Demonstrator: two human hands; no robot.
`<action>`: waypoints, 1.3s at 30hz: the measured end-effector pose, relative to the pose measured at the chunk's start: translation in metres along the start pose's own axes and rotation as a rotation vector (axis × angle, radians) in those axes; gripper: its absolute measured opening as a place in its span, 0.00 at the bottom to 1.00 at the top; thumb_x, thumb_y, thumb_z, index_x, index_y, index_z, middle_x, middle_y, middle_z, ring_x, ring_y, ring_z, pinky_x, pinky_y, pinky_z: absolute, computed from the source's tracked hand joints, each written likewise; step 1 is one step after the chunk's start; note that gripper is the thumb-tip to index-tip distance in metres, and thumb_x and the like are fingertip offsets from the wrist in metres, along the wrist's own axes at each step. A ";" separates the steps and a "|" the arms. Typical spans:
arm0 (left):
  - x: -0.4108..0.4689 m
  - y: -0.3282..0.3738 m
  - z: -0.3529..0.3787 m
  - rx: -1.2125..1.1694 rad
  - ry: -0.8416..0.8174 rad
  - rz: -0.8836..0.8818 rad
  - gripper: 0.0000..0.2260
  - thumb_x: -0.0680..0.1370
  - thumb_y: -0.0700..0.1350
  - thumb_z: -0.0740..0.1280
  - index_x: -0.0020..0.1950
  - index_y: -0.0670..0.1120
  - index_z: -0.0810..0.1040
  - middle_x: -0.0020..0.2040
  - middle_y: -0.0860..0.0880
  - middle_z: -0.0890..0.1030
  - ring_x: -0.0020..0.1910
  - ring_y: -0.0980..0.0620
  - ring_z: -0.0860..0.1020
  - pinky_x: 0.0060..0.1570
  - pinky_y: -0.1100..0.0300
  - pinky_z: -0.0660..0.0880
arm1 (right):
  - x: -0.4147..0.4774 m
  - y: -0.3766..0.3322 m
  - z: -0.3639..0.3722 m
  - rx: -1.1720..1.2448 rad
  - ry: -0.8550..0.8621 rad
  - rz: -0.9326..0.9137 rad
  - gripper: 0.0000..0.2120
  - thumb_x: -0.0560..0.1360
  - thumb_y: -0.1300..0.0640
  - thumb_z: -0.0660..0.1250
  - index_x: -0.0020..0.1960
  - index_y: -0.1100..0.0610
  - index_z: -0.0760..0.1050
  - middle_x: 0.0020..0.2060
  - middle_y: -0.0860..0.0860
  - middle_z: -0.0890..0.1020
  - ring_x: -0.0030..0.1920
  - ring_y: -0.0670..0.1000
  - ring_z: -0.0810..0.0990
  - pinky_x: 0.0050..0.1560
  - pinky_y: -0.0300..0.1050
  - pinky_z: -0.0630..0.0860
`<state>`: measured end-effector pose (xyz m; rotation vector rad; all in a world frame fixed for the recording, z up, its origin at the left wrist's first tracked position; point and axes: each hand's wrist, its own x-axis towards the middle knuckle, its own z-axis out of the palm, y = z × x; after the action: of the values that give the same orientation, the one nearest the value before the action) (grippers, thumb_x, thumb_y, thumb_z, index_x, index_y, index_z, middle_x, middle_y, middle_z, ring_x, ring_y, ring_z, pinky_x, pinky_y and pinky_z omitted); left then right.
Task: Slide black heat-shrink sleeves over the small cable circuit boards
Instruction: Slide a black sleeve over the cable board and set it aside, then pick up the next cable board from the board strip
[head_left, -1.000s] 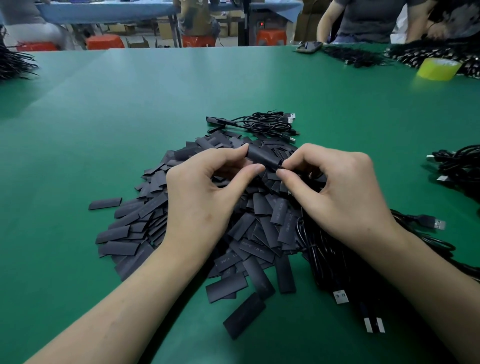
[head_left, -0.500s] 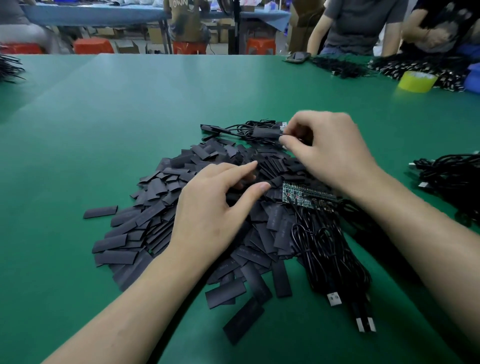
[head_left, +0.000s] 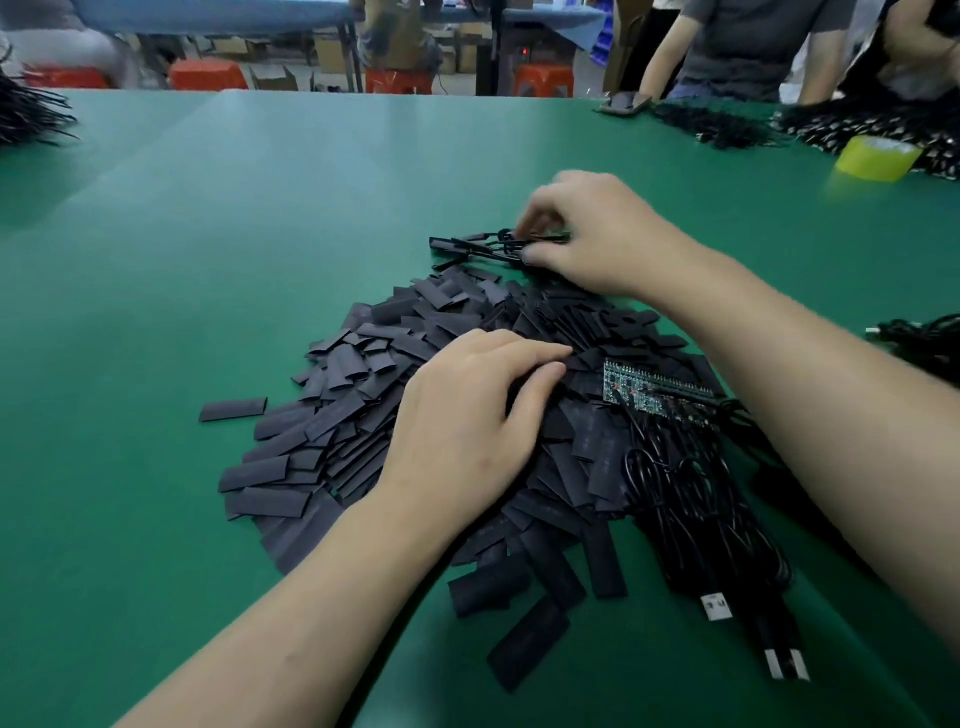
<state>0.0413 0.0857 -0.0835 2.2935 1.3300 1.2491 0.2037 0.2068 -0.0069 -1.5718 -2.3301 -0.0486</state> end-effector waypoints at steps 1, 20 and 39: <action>0.000 0.000 0.000 0.002 -0.002 0.001 0.09 0.82 0.46 0.67 0.59 0.51 0.85 0.50 0.57 0.84 0.53 0.55 0.79 0.54 0.54 0.76 | -0.021 0.004 -0.004 0.010 0.002 0.023 0.06 0.76 0.55 0.72 0.52 0.51 0.83 0.44 0.48 0.80 0.50 0.54 0.80 0.53 0.48 0.75; 0.000 0.011 -0.003 -0.062 -0.073 -0.002 0.10 0.80 0.53 0.68 0.58 0.53 0.86 0.49 0.58 0.82 0.51 0.56 0.80 0.52 0.52 0.78 | -0.140 0.015 -0.013 0.509 -0.023 0.131 0.14 0.65 0.42 0.75 0.43 0.47 0.76 0.37 0.45 0.82 0.39 0.56 0.78 0.42 0.48 0.73; 0.004 0.015 -0.008 -0.808 -0.218 -0.379 0.05 0.70 0.47 0.76 0.43 0.47 0.87 0.35 0.47 0.84 0.32 0.57 0.79 0.35 0.69 0.75 | -0.142 0.003 -0.001 1.015 -0.096 -0.016 0.06 0.77 0.61 0.72 0.42 0.55 0.81 0.33 0.44 0.82 0.35 0.40 0.77 0.39 0.32 0.72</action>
<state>0.0453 0.0782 -0.0676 1.4811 0.8868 1.0886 0.2547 0.0811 -0.0477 -1.0139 -1.8793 1.0409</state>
